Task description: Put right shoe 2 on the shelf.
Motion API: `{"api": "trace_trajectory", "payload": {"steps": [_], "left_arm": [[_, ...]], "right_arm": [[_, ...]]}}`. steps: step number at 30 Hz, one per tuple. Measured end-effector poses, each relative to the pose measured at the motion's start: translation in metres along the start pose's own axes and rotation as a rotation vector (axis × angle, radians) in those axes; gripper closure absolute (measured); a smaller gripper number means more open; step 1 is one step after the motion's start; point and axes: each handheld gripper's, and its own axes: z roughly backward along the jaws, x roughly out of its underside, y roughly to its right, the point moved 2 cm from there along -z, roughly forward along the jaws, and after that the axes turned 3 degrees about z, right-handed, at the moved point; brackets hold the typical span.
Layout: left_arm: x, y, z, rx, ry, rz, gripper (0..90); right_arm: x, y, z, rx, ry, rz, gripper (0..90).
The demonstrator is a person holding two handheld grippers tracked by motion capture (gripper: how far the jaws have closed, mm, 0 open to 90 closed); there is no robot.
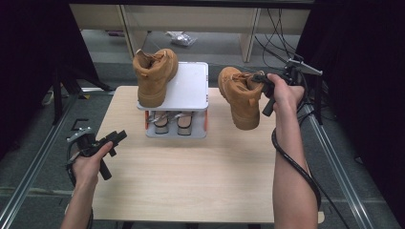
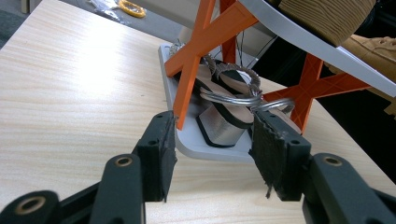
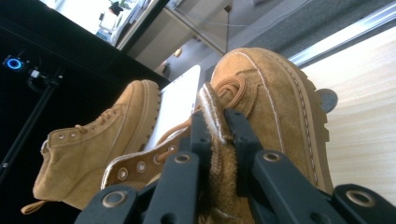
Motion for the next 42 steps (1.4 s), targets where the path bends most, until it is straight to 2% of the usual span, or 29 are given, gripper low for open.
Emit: {"api": "trace_trajectory", "payload": {"steps": [3,4,6,9,10,15,16,25,26,27,28,29,33,37,42], "left_arm": [[0.0,0.0,0.0,-0.002,0.001,0.002,49.0],[0.0,-0.001,0.0,-0.002,0.001,0.003,49.0],[0.0,-0.001,0.0,-0.003,0.001,0.003,49.0],[0.0,-0.001,0.001,-0.003,0.004,0.007,49.0],[0.0,-0.001,0.001,-0.003,0.004,0.008,49.0],[0.0,-0.001,0.001,-0.003,0.003,0.008,49.0],[0.0,-0.002,0.001,-0.002,0.004,0.008,49.0],[0.0,-0.003,0.001,-0.003,0.004,0.01,49.0],[-0.001,-0.003,0.001,-0.004,0.005,0.011,49.0],[-0.001,-0.003,0.001,-0.005,0.005,0.011,49.0],[-0.001,-0.003,0.001,-0.005,0.005,0.009,49.0],[-0.001,-0.003,0.001,-0.005,0.005,0.01,49.0],[-0.001,-0.003,0.002,-0.004,0.005,0.009,49.0],[-0.001,-0.003,0.001,-0.006,0.004,0.008,49.0],[-0.001,-0.004,0.002,-0.004,0.007,0.004,49.0]], "right_arm": [[-0.002,-0.002,-0.002,-0.01,0.012,0.033,83.9],[-0.002,-0.005,-0.002,-0.015,0.005,0.009,83.9],[-0.003,-0.006,-0.003,-0.022,0.013,0.02,83.9],[-0.004,-0.009,-0.005,-0.027,0.009,0.015,83.9],[-0.004,-0.01,-0.005,-0.028,0.006,0.0,83.9],[-0.006,-0.014,-0.008,-0.028,0.013,0.005,84.0],[-0.007,-0.014,-0.008,-0.026,0.016,0.017,84.0],[-0.01,-0.023,-0.012,-0.041,0.014,-0.026,84.0],[-0.011,-0.023,-0.013,-0.04,0.017,-0.011,83.9],[-0.011,-0.024,-0.014,-0.045,0.023,-0.023,84.0],[-0.012,-0.024,-0.014,-0.042,0.026,-0.005,84.0],[-0.012,-0.027,-0.014,-0.045,0.016,-0.033,84.0],[-0.013,-0.03,-0.016,-0.048,0.034,-0.012,83.9],[-0.014,-0.033,-0.017,-0.052,0.031,-0.028,84.0],[-0.015,-0.037,-0.02,-0.056,0.044,-0.024,84.0]]}}
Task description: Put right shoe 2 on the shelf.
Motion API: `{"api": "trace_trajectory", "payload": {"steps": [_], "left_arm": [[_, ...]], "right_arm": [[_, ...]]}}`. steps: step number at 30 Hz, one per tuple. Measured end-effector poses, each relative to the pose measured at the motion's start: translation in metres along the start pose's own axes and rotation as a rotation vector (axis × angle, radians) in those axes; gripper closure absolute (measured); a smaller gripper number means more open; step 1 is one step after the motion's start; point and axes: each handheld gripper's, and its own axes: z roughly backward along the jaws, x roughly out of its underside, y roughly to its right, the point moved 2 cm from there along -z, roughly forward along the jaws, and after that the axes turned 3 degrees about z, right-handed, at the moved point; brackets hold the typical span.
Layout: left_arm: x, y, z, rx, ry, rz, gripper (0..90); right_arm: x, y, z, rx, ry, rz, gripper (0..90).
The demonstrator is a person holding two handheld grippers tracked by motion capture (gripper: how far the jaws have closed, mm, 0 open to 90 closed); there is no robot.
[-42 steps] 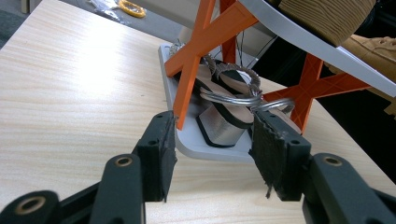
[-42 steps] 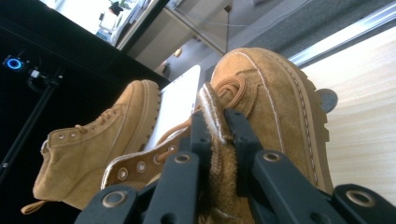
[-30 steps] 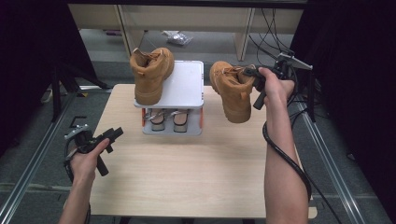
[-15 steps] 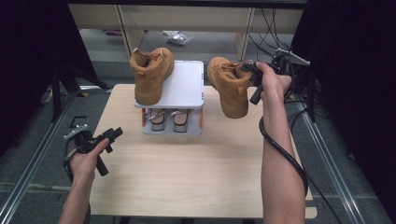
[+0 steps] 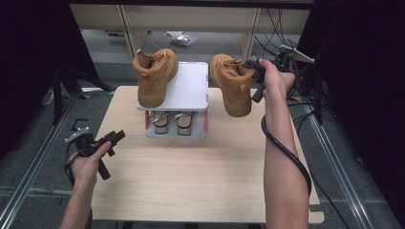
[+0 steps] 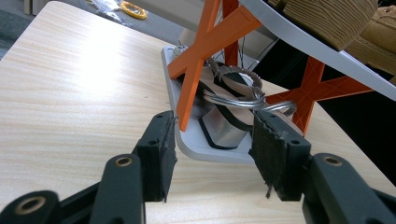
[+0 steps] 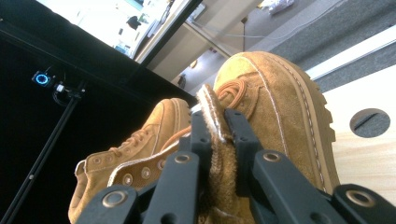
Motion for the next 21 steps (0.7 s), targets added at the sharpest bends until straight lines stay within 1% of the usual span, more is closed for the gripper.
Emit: {"api": "trace_trajectory", "payload": {"steps": [2,3,4,5,7,9,10,11,12,17,18,20,21], "left_arm": [[0.0,0.0,0.0,0.001,0.0,0.001,49.0],[0.0,0.0,0.0,0.0,0.0,0.001,49.0],[0.0,0.0,0.0,0.0,-0.001,0.001,49.0],[0.0,0.0,0.0,0.0,-0.001,0.001,49.0],[0.0,0.0,0.0,0.002,0.0,0.0,49.0],[0.0,0.0,0.0,0.001,0.0,0.0,49.0],[0.0,0.0,0.001,-0.001,-0.001,0.002,49.0],[0.0,0.0,0.001,0.0,-0.001,0.002,49.0],[0.0,0.0,0.001,0.0,-0.001,0.001,49.0],[0.0,0.0,0.001,-0.001,0.002,0.002,49.0],[0.0,0.0,0.001,-0.001,0.001,0.002,49.0],[0.0,0.0,0.001,0.001,0.001,0.002,49.0],[0.0,0.0,0.001,0.0,0.0,0.001,49.0]], "right_arm": [[-0.001,-0.002,-0.001,-0.005,0.0,0.002,84.0],[-0.001,-0.003,-0.001,-0.005,-0.006,-0.005,84.0],[-0.001,-0.003,-0.001,-0.006,-0.006,0.014,84.0],[-0.001,-0.005,-0.002,-0.007,-0.003,-0.005,84.0],[-0.002,-0.007,-0.002,-0.014,-0.006,0.003,84.0],[-0.002,-0.008,-0.003,-0.02,-0.002,0.023,84.0],[-0.002,-0.01,-0.004,-0.021,0.002,0.003,84.0],[-0.002,-0.01,-0.004,-0.023,0.002,0.009,84.0],[-0.002,-0.012,-0.004,-0.022,-0.002,0.002,84.0],[-0.001,-0.013,-0.007,-0.027,-0.002,-0.001,84.0],[-0.001,-0.014,-0.007,-0.025,-0.005,-0.008,83.9],[-0.001,-0.014,-0.009,-0.025,-0.002,0.001,84.0],[-0.001,-0.015,-0.009,-0.022,-0.004,-0.008,84.0]]}}
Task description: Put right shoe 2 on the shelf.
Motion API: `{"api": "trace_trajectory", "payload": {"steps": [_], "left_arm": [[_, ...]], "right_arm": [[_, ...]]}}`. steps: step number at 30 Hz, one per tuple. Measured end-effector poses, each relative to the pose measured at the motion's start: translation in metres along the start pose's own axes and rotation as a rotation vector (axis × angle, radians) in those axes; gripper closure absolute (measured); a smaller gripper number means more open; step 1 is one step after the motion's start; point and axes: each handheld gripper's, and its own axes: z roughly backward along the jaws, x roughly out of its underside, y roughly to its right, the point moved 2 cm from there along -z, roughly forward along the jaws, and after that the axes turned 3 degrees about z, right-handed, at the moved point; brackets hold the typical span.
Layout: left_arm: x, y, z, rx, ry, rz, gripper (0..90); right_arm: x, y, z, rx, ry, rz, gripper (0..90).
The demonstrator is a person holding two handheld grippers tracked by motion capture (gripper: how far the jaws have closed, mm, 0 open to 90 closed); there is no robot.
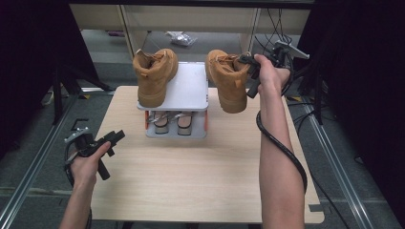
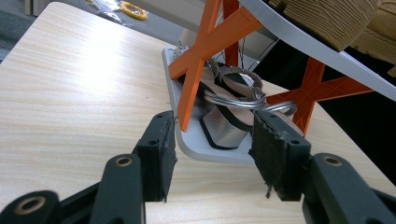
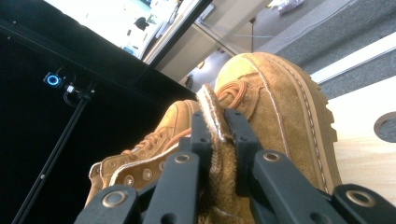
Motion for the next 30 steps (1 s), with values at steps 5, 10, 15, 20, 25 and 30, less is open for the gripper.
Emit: {"api": "trace_trajectory", "payload": {"steps": [5,10,15,20,25,30], "left_arm": [[0.0,0.0,0.0,0.0,0.002,0.0,49.0],[0.0,0.0,0.0,0.0,0.001,-0.001,49.1],[0.0,0.0,0.001,-0.002,0.002,0.001,49.1],[-0.001,-0.001,0.001,-0.002,0.004,0.0,49.1],[0.0,-0.001,0.001,-0.001,0.001,0.0,49.1],[-0.001,-0.001,0.001,0.0,0.004,0.0,49.1]], "right_arm": [[0.001,-0.003,-0.004,-0.003,0.001,0.003,83.9],[0.003,-0.009,-0.006,-0.018,-0.001,0.018,84.0],[0.004,-0.015,-0.011,-0.026,0.0,0.016,83.9],[0.006,-0.019,-0.017,-0.027,-0.005,0.022,83.9],[0.008,-0.024,-0.022,-0.031,-0.003,0.016,83.8],[0.01,-0.029,-0.027,-0.04,-0.008,0.017,83.8]]}}
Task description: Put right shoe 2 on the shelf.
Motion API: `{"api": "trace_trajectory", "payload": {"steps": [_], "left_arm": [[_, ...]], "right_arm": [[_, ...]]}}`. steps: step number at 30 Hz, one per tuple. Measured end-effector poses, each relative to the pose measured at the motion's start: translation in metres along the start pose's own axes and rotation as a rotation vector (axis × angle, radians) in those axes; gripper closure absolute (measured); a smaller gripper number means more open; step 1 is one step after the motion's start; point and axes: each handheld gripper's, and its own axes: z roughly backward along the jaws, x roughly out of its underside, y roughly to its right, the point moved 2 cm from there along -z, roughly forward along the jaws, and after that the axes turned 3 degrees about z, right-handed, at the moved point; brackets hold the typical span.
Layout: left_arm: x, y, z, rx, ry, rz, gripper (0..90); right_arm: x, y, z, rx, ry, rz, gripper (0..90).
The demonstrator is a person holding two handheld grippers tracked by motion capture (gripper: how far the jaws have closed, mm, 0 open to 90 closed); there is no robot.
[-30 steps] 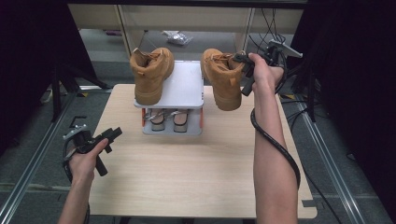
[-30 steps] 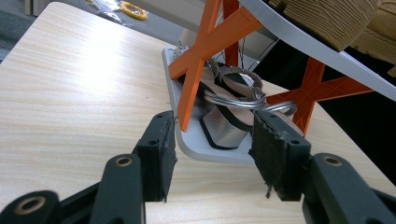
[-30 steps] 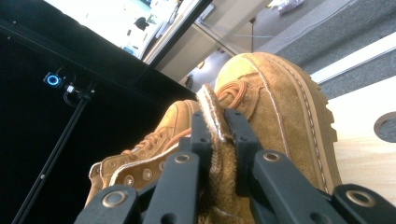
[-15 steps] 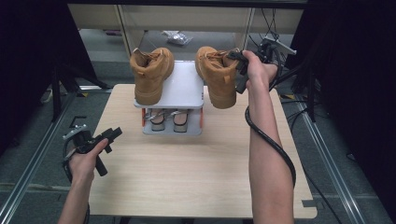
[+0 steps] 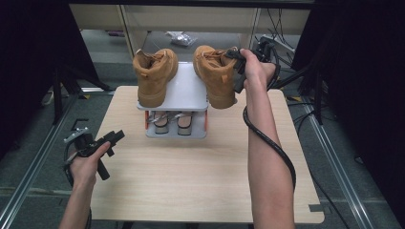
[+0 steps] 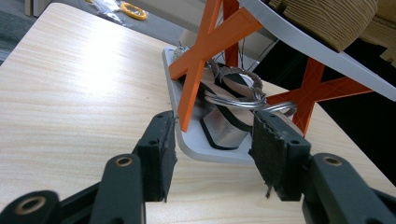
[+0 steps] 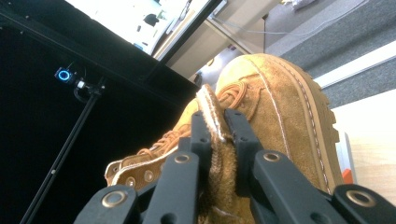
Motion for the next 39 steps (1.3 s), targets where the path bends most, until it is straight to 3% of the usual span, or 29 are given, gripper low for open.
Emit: {"api": "trace_trajectory", "payload": {"steps": [29,39], "left_arm": [[0.001,-0.001,0.0,0.008,0.005,-0.001,49.0],[0.0,-0.001,0.0,0.008,0.006,0.001,49.1]], "right_arm": [[0.013,-0.021,-0.033,-0.008,-0.004,-0.009,83.4],[0.019,-0.023,-0.043,0.002,0.008,-0.023,83.3]]}}
